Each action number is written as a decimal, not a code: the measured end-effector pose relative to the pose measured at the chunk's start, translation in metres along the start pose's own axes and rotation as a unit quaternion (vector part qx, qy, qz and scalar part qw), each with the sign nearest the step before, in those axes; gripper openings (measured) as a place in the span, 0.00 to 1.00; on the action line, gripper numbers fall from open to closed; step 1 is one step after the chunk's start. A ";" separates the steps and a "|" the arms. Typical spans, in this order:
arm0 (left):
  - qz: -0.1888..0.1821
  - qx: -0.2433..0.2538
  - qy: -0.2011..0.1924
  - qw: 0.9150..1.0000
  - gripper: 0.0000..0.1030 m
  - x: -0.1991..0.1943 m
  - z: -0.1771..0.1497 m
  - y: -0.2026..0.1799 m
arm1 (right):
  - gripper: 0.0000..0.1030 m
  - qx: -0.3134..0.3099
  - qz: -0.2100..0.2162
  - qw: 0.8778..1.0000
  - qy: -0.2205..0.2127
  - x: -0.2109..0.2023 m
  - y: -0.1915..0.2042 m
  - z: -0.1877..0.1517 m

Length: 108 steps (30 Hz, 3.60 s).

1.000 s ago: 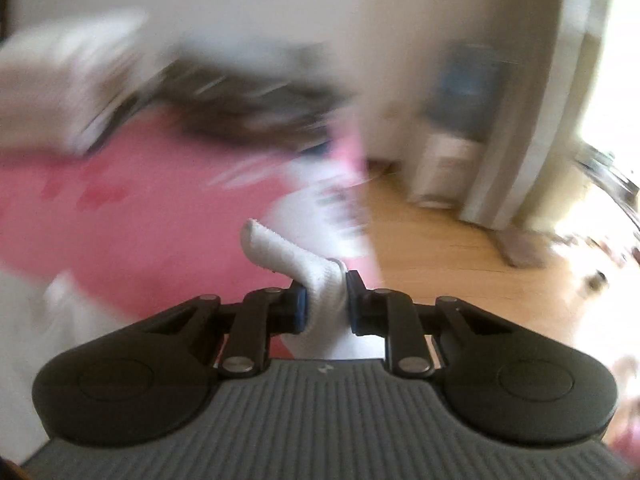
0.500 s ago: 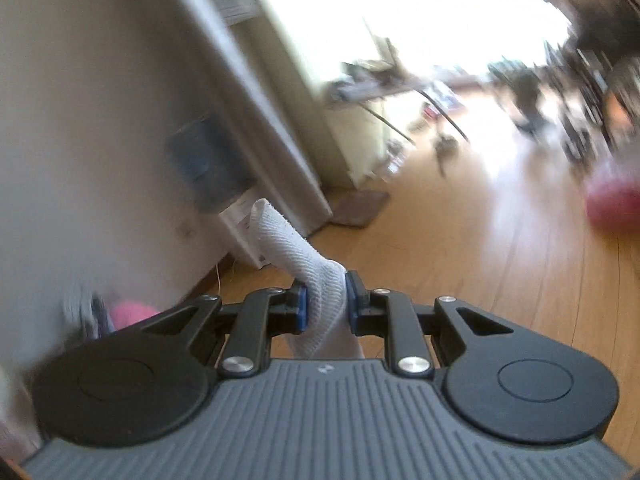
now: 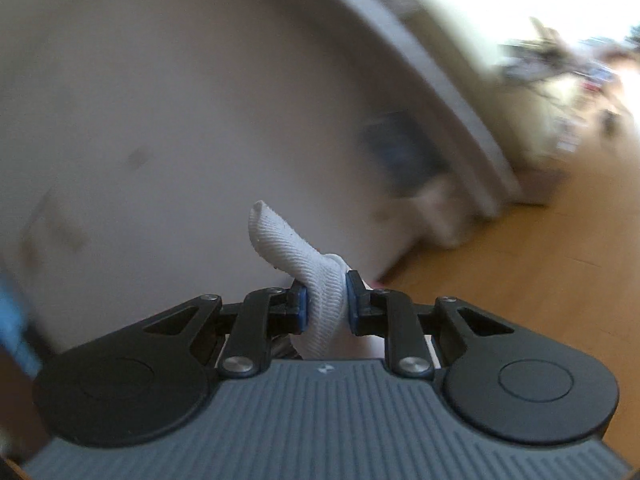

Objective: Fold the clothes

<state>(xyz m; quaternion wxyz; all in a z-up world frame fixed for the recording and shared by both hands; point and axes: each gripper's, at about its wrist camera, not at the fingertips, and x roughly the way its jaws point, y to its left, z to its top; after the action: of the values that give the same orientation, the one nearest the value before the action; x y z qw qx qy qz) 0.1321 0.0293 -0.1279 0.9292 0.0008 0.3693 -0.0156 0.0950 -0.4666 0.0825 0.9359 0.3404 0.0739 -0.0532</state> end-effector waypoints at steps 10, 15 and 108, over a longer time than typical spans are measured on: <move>0.002 -0.069 0.019 0.997 1.00 -0.042 0.010 0.055 | 0.31 -0.077 0.167 0.967 0.177 0.046 0.142 -0.158; 0.047 -0.097 0.050 0.993 0.98 -0.041 0.001 0.073 | 0.56 -0.137 0.150 0.924 0.324 0.072 0.153 -0.254; -0.162 -0.286 0.053 0.943 0.03 -0.003 0.045 0.132 | 0.47 -0.661 0.291 0.659 0.209 0.032 0.223 -0.453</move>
<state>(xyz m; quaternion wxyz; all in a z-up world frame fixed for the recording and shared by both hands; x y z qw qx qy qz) 0.1650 0.1606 -0.0943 0.8542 -0.3243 0.4019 -0.0599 0.1133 -0.0064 -0.1258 0.8421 -0.3620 0.1803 0.3568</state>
